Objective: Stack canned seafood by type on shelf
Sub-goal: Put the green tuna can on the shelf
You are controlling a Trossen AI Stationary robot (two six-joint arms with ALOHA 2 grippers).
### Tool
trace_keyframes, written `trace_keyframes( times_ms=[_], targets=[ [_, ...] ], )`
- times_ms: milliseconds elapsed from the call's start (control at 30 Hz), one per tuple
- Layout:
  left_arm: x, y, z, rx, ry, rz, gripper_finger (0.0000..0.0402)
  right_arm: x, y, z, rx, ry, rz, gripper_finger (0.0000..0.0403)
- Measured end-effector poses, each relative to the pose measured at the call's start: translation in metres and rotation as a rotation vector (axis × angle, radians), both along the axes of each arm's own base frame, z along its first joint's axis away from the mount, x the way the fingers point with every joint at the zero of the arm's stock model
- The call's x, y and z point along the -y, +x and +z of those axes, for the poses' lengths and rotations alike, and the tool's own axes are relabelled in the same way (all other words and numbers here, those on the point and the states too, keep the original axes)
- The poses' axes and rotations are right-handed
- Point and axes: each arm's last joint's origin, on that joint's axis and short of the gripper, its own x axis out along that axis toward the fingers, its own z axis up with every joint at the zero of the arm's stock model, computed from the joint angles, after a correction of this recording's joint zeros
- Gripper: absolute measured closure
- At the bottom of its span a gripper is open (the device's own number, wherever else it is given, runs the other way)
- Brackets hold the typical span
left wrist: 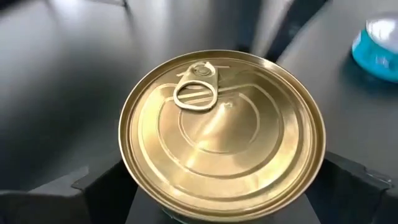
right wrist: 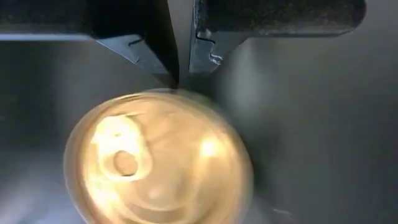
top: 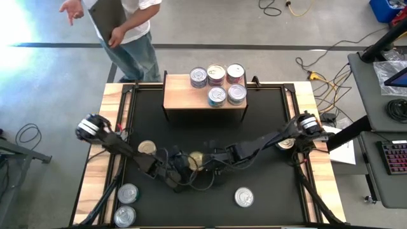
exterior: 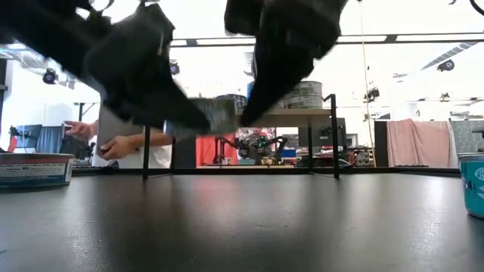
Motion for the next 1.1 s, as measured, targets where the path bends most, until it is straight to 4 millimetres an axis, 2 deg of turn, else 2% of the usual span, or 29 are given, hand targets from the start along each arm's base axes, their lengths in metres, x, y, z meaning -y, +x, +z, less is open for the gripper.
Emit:
trace_keyframes(
  times_ms=[133, 233, 367, 500, 733, 933, 1100],
  targets=[
    [-0.015, -0.009, 0.034, 0.043, 0.015, 0.059, 0.0034, 0.009, -0.007, 0.034, 0.092, -0.007, -0.032, 0.0375],
    [-0.028, -0.017, 0.053, 0.032, 0.043, 0.076, 0.0034, 0.021, -0.013, 0.056, 0.152, -0.023, -0.08, 0.0379],
    [-0.049, -0.027, 0.076, -0.006, 0.102, 0.043, 0.0034, 0.036, -0.021, 0.08, 0.216, -0.039, -0.114, 0.0392],
    [-0.074, -0.041, 0.098, -0.041, 0.087, 0.004, 0.0034, 0.048, -0.025, 0.099, 0.3, -0.082, -0.154, 0.0394],
    [-0.122, -0.062, 0.131, -0.02, 0.14, -0.021, 0.0035, 0.068, -0.009, 0.12, 0.399, -0.053, -0.264, 0.0394],
    [-0.167, -0.065, 0.141, -0.086, 0.148, -0.155, 0.0032, 0.095, 0.01, 0.141, 0.336, 0.014, -0.451, 0.0394],
    [-0.201, -0.066, 0.149, -0.112, 0.149, -0.172, 0.0031, 0.114, 0.023, 0.162, 0.314, -0.015, -0.478, 0.0394]
  ],
)
